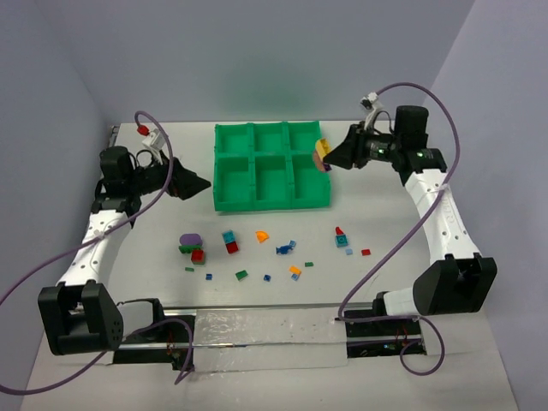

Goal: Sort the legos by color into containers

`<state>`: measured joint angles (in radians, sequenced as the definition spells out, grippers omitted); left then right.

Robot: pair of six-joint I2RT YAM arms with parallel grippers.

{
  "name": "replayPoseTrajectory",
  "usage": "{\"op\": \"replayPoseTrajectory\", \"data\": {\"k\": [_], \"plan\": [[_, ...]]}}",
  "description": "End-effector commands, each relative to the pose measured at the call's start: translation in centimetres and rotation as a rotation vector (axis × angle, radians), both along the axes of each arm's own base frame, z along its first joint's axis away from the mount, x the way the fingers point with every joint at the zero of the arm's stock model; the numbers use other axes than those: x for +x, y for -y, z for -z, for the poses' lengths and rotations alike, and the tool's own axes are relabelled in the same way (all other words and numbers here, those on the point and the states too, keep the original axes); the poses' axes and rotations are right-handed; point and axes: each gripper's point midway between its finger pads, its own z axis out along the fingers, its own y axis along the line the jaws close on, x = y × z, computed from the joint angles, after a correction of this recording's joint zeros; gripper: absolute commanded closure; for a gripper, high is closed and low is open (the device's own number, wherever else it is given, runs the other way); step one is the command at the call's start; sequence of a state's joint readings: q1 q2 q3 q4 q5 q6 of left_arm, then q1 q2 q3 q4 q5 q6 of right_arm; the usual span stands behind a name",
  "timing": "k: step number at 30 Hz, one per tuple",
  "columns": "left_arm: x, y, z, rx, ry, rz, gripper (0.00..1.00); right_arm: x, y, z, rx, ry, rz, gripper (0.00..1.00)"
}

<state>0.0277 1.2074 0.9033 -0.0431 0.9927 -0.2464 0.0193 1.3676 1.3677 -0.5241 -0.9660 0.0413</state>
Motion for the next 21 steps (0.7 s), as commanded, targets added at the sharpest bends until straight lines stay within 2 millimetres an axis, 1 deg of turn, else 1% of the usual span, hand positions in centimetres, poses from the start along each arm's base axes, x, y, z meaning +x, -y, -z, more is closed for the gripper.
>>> {"op": "replayPoseTrajectory", "data": {"k": [1, 3, 6, 7, 9, 11, 12, 16, 19, 21], "plan": [[-2.0, 2.7, -5.7, -0.104, 0.136, 0.134, 0.01, -2.0, -5.5, -4.4, 0.183, 0.056, -0.182, 1.0], [-2.2, 3.6, -6.3, -0.137, 0.109, 0.142, 0.01, -2.4, -7.4, -5.3, 0.228, 0.08, -0.206, 1.0], [-3.0, 5.0, -6.7, -0.155, 0.103, 0.164, 0.01, -2.7, -9.1, -5.8, 0.263, 0.092, -0.238, 1.0], [-3.4, 5.9, -6.8, -0.157, 0.101, 0.181, 0.01, -2.8, -10.0, -6.1, 0.281, 0.097, -0.256, 1.0], [-4.3, 7.3, -7.2, -0.185, 0.088, 0.217, 0.01, -3.5, -11.3, -6.0, 0.313, 0.068, -0.284, 1.0], [-5.0, 8.2, -7.4, -0.21, 0.075, 0.242, 0.01, -4.1, -12.2, -6.1, 0.328, 0.061, -0.305, 1.0], [-5.6, 9.0, -7.4, -0.224, 0.063, 0.26, 0.02, -4.7, -12.8, -6.2, 0.334, 0.058, -0.33, 1.0], [-6.7, 10.4, -8.0, -0.264, 0.069, 0.306, 0.02, -5.6, -13.8, -5.9, 0.34, 0.037, -0.378, 1.0], [-7.2, 10.9, -8.8, -0.301, 0.081, 0.329, 0.02, -6.5, -14.5, -6.0, 0.354, 0.018, -0.419, 1.0], [-7.4, 11.2, -8.9, -0.316, 0.072, 0.339, 0.02, -6.9, -14.6, -6.0, 0.36, 0.019, -0.436, 1.0]]}}
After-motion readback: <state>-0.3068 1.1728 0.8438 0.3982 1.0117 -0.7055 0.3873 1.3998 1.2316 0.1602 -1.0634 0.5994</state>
